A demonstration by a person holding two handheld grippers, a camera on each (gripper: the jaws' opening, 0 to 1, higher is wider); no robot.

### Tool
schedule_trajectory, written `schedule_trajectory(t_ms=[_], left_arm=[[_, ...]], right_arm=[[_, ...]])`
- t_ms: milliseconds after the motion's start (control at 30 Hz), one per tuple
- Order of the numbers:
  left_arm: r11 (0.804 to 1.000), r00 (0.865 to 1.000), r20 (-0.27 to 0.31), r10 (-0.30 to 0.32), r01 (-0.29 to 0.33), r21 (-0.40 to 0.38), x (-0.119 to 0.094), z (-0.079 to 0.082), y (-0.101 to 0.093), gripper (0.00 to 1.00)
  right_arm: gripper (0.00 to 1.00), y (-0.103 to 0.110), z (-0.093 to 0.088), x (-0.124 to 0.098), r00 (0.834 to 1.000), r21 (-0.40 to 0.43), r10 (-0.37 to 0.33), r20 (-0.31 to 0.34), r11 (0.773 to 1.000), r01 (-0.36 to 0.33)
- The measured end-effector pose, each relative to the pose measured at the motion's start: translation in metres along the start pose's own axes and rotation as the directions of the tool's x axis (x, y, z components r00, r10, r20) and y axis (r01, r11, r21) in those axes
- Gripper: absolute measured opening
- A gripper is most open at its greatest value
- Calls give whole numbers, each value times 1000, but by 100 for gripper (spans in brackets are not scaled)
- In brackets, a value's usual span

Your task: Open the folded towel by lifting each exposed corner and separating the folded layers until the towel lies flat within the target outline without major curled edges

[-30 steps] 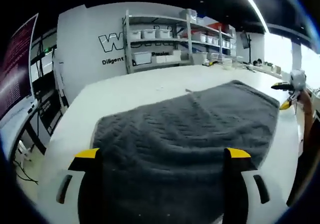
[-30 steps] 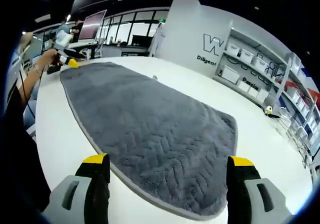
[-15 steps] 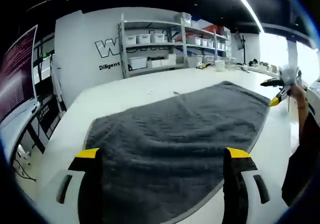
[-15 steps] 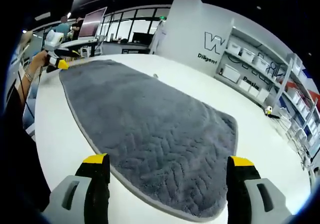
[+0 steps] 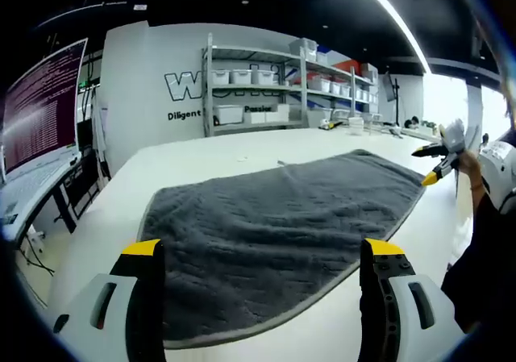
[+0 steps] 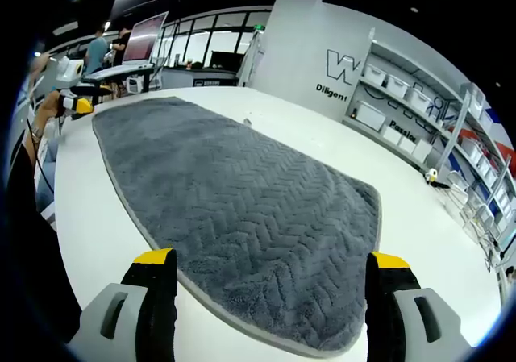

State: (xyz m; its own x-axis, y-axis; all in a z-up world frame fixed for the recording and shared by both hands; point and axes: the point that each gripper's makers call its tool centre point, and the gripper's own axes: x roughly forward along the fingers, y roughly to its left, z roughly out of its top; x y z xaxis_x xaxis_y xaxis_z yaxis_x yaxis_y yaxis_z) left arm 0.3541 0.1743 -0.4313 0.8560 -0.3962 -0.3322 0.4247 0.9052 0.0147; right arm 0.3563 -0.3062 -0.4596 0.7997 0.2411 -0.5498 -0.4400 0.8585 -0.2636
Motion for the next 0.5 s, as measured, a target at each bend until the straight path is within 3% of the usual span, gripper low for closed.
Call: schedule_trajectory(t_ms=[333,500], left_arm=[[998,1000,19,17,-15,-60,-9,-16,4,99],[997,999,43,23,-19,-76,-14,-12,6,99]], right_arm=[[99,3,4,1,1000,-2,13,10,1000,-13],[99,2,2,0,1000,1,6,5,1000,-6]])
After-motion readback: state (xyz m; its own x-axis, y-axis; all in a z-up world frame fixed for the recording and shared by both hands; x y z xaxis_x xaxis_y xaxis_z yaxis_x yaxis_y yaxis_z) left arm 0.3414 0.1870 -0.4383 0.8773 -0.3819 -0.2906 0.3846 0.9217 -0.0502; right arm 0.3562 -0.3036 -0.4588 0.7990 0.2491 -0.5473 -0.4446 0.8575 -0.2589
